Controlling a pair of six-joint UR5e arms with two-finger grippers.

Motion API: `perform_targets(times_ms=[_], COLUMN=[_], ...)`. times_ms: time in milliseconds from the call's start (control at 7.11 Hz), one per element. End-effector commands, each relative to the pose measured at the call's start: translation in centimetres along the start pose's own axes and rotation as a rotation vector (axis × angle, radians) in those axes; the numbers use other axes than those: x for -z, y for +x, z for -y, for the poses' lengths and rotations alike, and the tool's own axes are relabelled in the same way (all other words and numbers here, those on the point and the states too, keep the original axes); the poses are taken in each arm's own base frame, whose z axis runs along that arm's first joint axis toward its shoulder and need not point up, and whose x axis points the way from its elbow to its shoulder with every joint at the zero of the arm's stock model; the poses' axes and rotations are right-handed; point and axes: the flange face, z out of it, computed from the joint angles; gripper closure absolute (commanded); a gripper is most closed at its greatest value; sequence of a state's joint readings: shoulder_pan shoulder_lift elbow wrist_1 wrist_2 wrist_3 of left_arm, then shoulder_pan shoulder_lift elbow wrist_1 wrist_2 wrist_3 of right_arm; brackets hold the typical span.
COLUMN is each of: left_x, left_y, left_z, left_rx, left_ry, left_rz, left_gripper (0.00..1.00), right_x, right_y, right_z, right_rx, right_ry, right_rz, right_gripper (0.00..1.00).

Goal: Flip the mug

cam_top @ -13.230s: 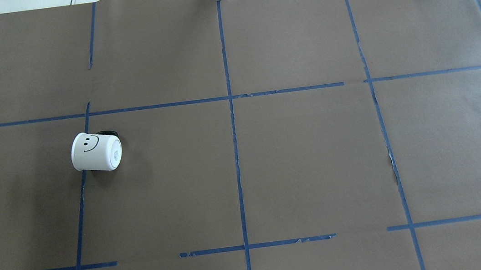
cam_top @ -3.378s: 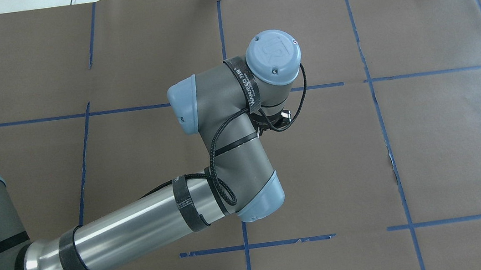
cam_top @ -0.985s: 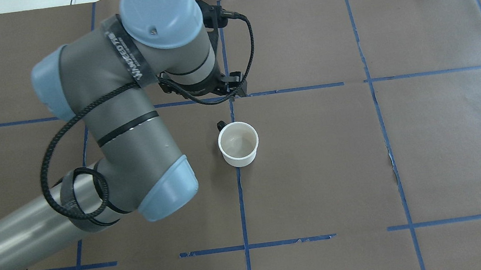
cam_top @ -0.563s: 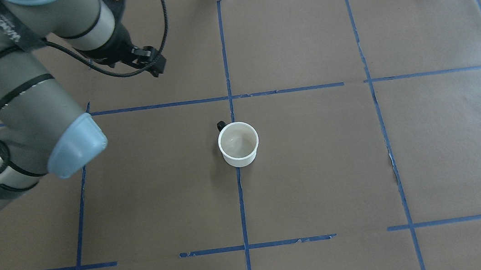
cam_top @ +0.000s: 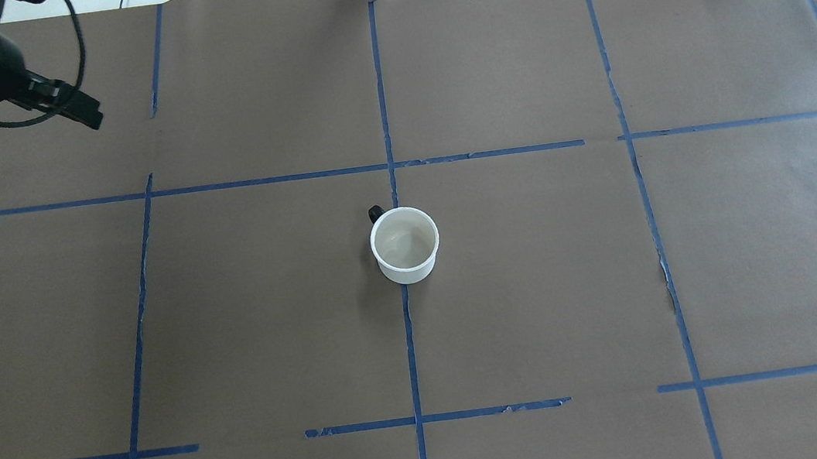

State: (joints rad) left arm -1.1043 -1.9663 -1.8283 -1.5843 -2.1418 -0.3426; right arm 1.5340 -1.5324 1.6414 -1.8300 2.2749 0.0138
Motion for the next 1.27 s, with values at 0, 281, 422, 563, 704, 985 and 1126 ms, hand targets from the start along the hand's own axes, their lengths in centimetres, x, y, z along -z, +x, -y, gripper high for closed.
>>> perform_targets(times_ms=[0, 281, 422, 563, 704, 985, 1126], left_x=[1.4, 0.3, -1.0, -0.3, -0.6, -2.5, -2.7], left_y=[-14.6, -26.6, -32.0, -34.9, -35.4, -36.6, -36.8], left_z=[-5.4, -12.9, -15.5, -17.0, -17.7, -21.5, -23.4], left_rx=[0.049, 0.077, 0.175, 0.235, 0.252, 0.296, 0.312], left_ry=[-0.054, -0.135, -0.175, -0.178, -0.190, -0.237, -0.249], left_rz=[-0.006, 0.025, 0.035, 0.047, 0.049, 0.041, 0.037], left_gripper=[0.00, 0.00, 0.00, 0.00, 0.00, 0.00, 0.00], right_x=[0.0, 0.0, 0.0, 0.0, 0.0, 0.0, 0.0], right_y=[0.0, 0.0, 0.0, 0.0, 0.0, 0.0, 0.0], right_z=[0.0, 0.0, 0.0, 0.0, 0.0, 0.0, 0.0], right_rx=[0.000, 0.000, 0.000, 0.000, 0.000, 0.000, 0.000], right_ry=[0.000, 0.000, 0.000, 0.000, 0.000, 0.000, 0.000], right_rz=[0.000, 0.000, 0.000, 0.000, 0.000, 0.000, 0.000], right_gripper=[0.00, 0.00, 0.00, 0.00, 0.00, 0.00, 0.00])
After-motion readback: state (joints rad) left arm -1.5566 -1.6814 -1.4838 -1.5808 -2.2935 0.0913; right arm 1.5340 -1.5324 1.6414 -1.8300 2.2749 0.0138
